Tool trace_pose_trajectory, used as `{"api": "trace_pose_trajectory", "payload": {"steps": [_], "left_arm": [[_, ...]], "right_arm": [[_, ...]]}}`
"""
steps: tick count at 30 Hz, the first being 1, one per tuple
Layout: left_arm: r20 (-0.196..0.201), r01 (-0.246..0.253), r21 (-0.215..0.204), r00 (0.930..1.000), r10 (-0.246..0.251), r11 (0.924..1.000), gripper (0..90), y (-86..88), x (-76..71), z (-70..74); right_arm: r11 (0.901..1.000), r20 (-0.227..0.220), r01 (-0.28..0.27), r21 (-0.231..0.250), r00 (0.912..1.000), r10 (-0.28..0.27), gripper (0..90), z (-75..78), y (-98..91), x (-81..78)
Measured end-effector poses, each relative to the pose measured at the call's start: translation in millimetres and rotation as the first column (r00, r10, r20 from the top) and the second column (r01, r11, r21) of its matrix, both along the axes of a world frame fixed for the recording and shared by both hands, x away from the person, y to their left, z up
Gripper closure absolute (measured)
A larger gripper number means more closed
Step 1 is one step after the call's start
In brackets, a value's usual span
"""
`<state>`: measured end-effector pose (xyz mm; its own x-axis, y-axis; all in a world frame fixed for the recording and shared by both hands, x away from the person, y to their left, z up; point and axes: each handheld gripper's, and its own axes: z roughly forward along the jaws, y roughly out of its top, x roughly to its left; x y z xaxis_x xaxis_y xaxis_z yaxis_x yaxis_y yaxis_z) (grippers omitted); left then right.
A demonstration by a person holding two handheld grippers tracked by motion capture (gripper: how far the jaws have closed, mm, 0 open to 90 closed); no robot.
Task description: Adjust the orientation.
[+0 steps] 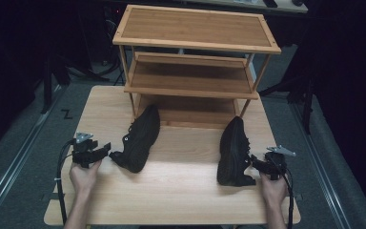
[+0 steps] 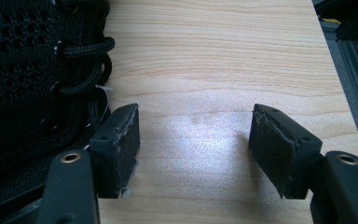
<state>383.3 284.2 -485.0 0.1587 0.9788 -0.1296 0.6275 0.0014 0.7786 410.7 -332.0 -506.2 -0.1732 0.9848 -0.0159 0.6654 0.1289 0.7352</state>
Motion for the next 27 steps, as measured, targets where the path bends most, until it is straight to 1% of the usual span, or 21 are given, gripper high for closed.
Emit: {"api": "trace_pose_trajectory", "payload": {"steps": [1, 2, 4, 5, 7, 10, 13, 18, 20, 23, 24, 27], "left_arm": [[0.009, 0.008, -0.006, 0.9999, -0.008, 1.0000, 41.7, -2.5, 2.4, 1.2], [-0.004, 0.016, -0.005, 0.9999, -0.016, 0.9999, 41.2, -3.9, 4.7, 1.7], [-0.027, 0.033, 0.015, 0.9991, -0.033, 0.9993, 38.4, -9.1, 11.5, 1.7], [-0.030, 0.039, 0.023, 0.9988, -0.038, 0.9990, 37.6, -11.6, 14.5, 0.8], [-0.030, 0.044, 0.006, 0.9986, -0.044, 0.9990, 37.1, -13.1, 18.4, -2.7], [-0.054, 0.048, 0.004, 0.9974, -0.047, 0.9989, 35.2, -14.0, 22.0, -8.1], [-0.059, 0.069, -0.001, 0.9958, -0.069, 0.9976, 33.8, -16.4, 23.7, -11.1], [-0.061, 0.107, -0.030, 0.9921, -0.109, 0.9937, 33.3, -21.2, 26.2, -14.8], [-0.082, 0.128, -0.020, 0.9882, -0.129, 0.9916, 32.4, -25.0, 28.5, -15.1], [-0.076, 0.172, -0.010, 0.9821, -0.172, 0.9851, 33.1, -35.5, 30.9, -12.5], [-0.069, 0.177, -0.010, 0.9818, -0.177, 0.9842, 34.7, -37.8, 31.0, -11.2], [-0.065, 0.184, -0.010, 0.9808, -0.184, 0.9829, 35.4, -41.6, 30.9, -9.3]], "right_arm": [[1.0000, 0.000, 0.000, 0.000, 1.0000, 0.000, 34.0, 0.0, 0.0, 0.0], [1.0000, -0.001, 0.000, 0.000, 1.0000, 0.000, 34.0, 0.0, 0.1, 0.0], [1.0000, 0.000, 0.000, 0.000, 1.0000, 0.000, 34.0, 0.0, 0.0, 0.0], [1.0000, 0.000, 0.000, 0.000, 1.0000, 0.000, 34.0, 0.0, 0.0, 0.0], [1.0000, -0.001, 0.000, 0.000, 1.0000, 0.000, 33.9, 0.0, 0.1, -0.1], [1.0000, -0.001, -0.001, 0.001, 1.0000, 0.001, 33.8, 0.0, 0.0, -0.1], [1.0000, -0.001, -0.002, 0.000, 1.0000, 0.002, 33.8, 0.0, 0.0, -0.1], [1.0000, -0.001, -0.003, 0.000, 1.0000, 0.003, 33.8, 0.0, 0.1, -0.2], [1.0000, 0.000, -0.003, 0.000, 1.0000, 0.003, 33.8, 0.0, 0.1, -0.2], [1.0000, -0.001, -0.003, 0.000, 1.0000, 0.003, 33.8, 0.0, 0.1, -0.2], [1.0000, -0.001, -0.003, 0.000, 1.0000, 0.003, 33.8, 0.0, 0.1, -0.3], [1.0000, -0.001, -0.003, 0.001, 1.0000, 0.003, 33.8, 0.0, 0.1, -0.3]]}}
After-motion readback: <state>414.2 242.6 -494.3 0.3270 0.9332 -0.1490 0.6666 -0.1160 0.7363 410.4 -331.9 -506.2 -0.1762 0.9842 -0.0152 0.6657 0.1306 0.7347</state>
